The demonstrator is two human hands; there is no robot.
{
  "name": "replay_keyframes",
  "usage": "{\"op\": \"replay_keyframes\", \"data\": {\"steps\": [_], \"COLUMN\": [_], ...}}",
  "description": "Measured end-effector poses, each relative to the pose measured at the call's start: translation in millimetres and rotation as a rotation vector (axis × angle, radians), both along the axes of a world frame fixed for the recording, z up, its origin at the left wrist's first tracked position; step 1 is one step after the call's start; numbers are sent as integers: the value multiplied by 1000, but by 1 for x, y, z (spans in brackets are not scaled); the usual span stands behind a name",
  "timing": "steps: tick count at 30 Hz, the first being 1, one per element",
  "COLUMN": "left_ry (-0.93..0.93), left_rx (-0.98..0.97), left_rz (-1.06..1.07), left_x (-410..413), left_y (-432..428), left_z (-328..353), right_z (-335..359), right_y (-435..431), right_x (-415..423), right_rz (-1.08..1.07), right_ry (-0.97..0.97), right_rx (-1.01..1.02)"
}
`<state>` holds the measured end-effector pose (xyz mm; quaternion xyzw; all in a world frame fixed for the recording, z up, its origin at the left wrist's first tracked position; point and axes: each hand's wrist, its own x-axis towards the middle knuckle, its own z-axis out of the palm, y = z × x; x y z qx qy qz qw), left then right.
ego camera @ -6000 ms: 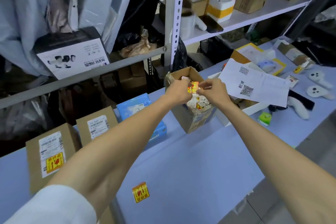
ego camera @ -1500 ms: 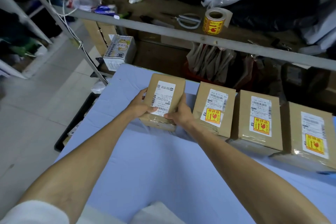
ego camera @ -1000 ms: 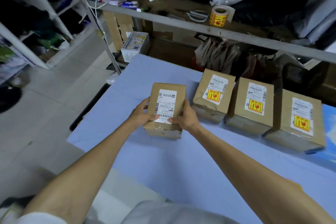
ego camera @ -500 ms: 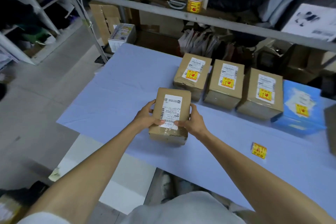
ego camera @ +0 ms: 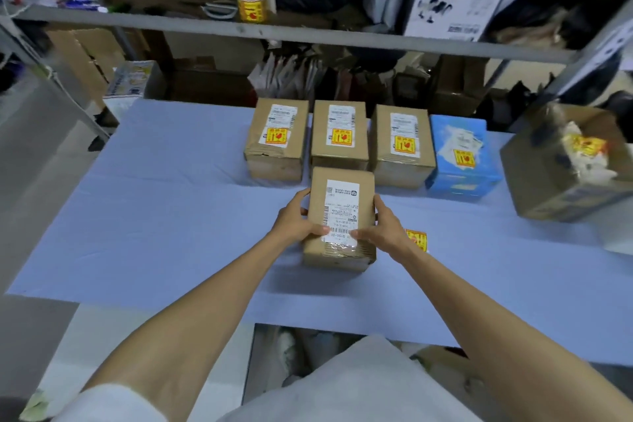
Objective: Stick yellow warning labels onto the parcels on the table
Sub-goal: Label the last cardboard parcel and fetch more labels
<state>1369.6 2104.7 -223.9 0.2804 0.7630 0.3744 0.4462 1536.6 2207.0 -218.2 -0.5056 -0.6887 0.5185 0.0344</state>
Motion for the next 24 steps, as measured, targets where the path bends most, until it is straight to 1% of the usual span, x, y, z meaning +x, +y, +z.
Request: {"op": "replay_keyframes", "data": {"steps": [4,7,11,19,24], "left_ry": [-19,-28,-8,-42,-44], "left_rx": [-6,-4,-9,-9,-30], "left_rz": [-17,14,28,15,-22], "left_x": [15,21,22,31,30], "left_y": [15,22,27,40,38], "left_z": [-4,-11,-17,-17,-15], "right_z": [-1,2,1,2,0], "right_y": [9,11,14,28,30], "right_x": [14,22,29,32,38], "right_rz": [-36,-62,-52,-65,-57], "right_ry": [-22,-14,-10,-58,-60], "right_rx": [12,16,41,76,51]}}
